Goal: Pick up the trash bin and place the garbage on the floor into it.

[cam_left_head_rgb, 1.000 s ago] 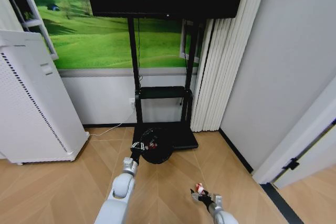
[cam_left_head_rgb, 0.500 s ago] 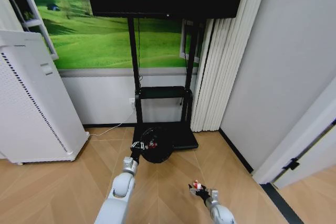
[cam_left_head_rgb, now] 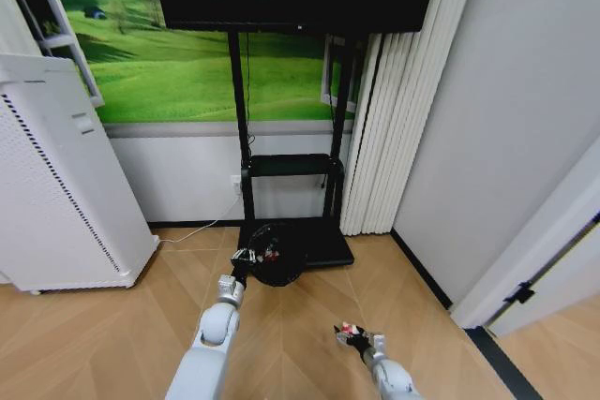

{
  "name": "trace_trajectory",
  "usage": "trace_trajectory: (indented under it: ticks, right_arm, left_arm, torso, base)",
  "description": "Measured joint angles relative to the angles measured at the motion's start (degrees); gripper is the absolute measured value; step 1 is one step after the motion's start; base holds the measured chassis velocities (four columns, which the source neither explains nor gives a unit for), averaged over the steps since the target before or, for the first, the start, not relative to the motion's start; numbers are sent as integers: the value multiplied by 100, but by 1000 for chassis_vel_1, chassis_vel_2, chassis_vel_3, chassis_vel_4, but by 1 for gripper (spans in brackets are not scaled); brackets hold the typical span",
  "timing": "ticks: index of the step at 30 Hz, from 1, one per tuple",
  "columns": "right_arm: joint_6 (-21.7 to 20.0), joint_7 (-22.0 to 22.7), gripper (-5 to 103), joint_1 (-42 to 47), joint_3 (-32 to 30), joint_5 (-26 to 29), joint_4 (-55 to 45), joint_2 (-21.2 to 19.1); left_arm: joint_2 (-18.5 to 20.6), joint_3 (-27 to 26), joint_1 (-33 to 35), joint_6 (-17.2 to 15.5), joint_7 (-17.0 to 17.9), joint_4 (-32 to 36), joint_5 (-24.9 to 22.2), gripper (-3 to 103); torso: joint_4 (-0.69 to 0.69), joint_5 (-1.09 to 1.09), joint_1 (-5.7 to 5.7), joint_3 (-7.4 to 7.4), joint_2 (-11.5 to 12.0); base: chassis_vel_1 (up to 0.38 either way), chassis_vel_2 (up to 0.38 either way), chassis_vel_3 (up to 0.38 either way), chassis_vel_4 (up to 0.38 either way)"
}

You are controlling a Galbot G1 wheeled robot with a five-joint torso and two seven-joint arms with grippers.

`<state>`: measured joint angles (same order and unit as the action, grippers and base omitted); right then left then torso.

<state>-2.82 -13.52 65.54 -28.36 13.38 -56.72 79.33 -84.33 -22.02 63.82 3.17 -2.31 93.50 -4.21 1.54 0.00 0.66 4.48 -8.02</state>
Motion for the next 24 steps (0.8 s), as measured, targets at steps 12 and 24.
trace_trajectory:
  ticks: [12,24]
  right_arm:
    - [152,-7,100,-1,-31,-244,79,90]
    - [193,9,100,-159,-15,-431,206,177]
  left_arm:
    - [36,-41,-55,72,-58,-71,-72,3]
    - [78,-94,-140,101,-76,-142,-148,3]
  torso:
    - [0,1,0,0,0]
    - [0,0,0,0,0]
  base:
    - [0,0,0,0]
    - [0,0,0,0]
